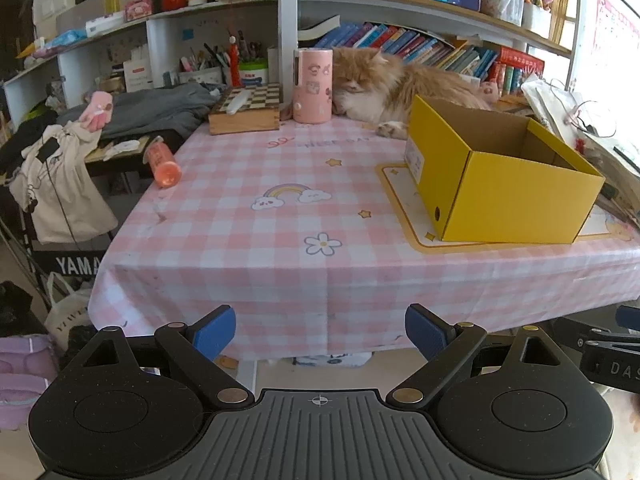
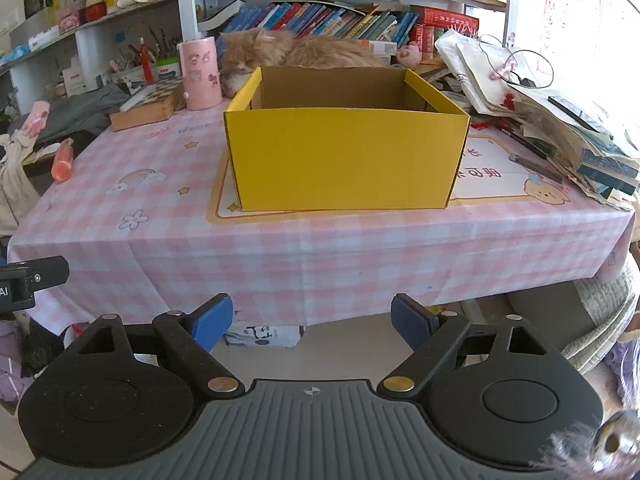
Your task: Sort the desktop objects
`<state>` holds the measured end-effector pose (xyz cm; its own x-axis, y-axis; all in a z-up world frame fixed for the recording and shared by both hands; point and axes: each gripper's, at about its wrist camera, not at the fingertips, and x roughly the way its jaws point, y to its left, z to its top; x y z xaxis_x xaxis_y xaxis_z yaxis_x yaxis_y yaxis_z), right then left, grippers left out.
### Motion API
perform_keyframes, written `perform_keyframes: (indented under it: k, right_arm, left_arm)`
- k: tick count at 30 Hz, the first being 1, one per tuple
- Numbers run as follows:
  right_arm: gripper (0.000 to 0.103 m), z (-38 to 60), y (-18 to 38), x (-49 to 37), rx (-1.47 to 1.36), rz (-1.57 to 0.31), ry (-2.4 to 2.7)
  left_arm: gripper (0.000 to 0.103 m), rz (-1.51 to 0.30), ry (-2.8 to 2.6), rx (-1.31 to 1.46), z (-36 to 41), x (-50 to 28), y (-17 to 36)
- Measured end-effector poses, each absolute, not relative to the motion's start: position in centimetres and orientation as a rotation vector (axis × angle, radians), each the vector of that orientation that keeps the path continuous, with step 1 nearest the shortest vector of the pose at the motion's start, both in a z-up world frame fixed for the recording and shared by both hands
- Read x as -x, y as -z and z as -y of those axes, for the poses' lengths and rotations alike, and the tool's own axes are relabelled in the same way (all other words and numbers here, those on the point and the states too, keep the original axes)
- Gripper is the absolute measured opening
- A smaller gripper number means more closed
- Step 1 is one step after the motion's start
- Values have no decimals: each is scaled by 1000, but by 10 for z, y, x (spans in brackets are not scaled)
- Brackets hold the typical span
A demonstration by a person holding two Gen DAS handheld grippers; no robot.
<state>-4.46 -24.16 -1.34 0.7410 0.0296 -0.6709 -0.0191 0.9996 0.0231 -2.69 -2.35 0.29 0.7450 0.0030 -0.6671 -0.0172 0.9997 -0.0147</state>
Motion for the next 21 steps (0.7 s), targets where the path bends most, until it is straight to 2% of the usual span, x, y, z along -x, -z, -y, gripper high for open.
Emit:
perform_keyframes:
  k: [14, 17, 21]
  right_arm:
    - [85, 242, 15, 44, -11, -750, -15]
    - [85, 242, 16, 43, -15, -757, -11]
    - [85, 243, 17, 42, -13, -764, -9]
  left_arm:
    - [94, -765, 3, 55, 19, 24, 4]
    - [100, -767, 7, 49, 20, 23, 4]
    - [102, -770, 16, 46, 21, 21, 5]
